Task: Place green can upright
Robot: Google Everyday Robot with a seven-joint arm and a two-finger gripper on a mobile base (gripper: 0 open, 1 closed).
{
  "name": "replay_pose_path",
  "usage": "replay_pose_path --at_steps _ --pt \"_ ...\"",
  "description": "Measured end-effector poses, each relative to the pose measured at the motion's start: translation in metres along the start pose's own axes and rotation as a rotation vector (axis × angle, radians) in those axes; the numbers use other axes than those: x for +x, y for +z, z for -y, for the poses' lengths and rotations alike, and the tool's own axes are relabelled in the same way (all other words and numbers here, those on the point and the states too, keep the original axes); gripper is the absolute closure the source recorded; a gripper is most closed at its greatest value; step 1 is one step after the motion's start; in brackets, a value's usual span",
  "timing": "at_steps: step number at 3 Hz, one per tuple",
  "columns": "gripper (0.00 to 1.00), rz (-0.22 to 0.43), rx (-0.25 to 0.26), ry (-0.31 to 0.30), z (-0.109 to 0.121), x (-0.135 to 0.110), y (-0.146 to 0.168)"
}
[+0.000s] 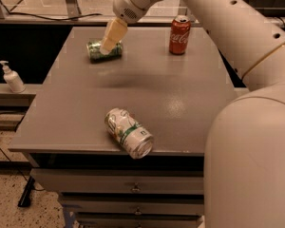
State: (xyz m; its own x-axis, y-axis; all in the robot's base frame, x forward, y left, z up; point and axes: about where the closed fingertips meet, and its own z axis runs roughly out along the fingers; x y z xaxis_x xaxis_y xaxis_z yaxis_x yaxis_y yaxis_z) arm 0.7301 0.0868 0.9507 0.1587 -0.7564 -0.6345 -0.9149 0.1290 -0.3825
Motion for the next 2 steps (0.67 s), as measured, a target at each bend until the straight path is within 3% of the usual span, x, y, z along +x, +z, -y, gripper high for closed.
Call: replay_pose_path --at_steps 2 --pt "0.00 -0.118 -0.034 -0.067 0.011 0.023 0.051"
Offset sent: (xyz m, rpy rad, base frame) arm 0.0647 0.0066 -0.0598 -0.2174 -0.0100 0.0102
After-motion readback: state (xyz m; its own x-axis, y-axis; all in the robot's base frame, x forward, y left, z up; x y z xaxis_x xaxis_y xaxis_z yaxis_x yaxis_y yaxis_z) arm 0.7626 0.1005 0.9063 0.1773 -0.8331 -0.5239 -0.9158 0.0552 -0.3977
